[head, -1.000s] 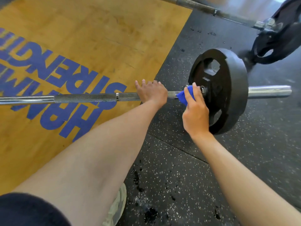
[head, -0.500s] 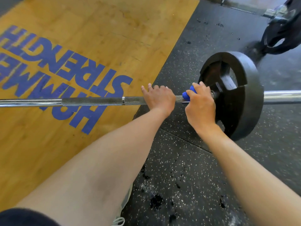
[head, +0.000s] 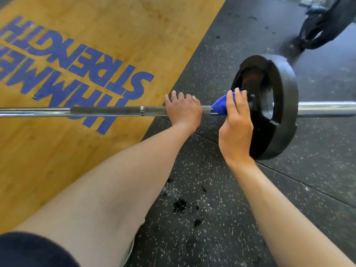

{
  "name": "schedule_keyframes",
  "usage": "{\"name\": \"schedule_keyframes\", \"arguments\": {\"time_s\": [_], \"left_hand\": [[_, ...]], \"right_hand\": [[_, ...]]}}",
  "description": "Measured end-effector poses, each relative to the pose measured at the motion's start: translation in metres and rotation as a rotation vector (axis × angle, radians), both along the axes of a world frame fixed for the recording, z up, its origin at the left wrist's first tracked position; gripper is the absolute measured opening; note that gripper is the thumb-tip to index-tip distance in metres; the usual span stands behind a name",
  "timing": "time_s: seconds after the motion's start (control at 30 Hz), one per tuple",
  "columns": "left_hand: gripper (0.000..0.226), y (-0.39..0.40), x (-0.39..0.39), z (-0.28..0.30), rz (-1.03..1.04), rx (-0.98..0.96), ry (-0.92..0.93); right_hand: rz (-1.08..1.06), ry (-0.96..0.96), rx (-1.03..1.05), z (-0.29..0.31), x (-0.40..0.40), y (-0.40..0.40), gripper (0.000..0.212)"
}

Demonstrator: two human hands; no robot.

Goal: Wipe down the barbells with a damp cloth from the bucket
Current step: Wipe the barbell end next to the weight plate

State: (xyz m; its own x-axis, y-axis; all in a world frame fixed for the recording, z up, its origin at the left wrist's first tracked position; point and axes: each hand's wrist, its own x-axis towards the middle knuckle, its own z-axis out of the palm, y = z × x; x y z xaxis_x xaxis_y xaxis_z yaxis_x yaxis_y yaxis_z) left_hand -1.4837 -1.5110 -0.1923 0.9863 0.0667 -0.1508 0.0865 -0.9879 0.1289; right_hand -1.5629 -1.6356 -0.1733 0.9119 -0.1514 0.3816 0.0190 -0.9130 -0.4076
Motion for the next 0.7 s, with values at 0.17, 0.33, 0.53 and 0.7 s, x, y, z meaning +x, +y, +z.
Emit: {"name": "schedule_keyframes", "arguments": {"time_s": [0.17, 0.33, 0.53, 0.7], "left_hand": [[0.054, 0.001, -0.032, 0.0, -0.02, -0.016, -0.017], [0.053, 0.001, -0.067, 0.001, -0.031, -0.025, -0.022], [0.055, 0.001, -0.113, 0.007, -0.055, -0.039, 0.026], [0.056, 0.006, -0.153, 0.017, -0.107, -0.08, 0.134]], "right_hand": [[0.046, 0.197, -0.013, -0.004, -0.013, -0.009, 0.062], [-0.048, 0.213, 0.053, -0.001, -0.063, 0.001, 0.064], [-0.011, 0.357, 0.093, 0.019, -0.053, -0.012, 0.047], [-0.001, 0.323, 0.026, 0.023, -0.125, -0.01, 0.047]]}}
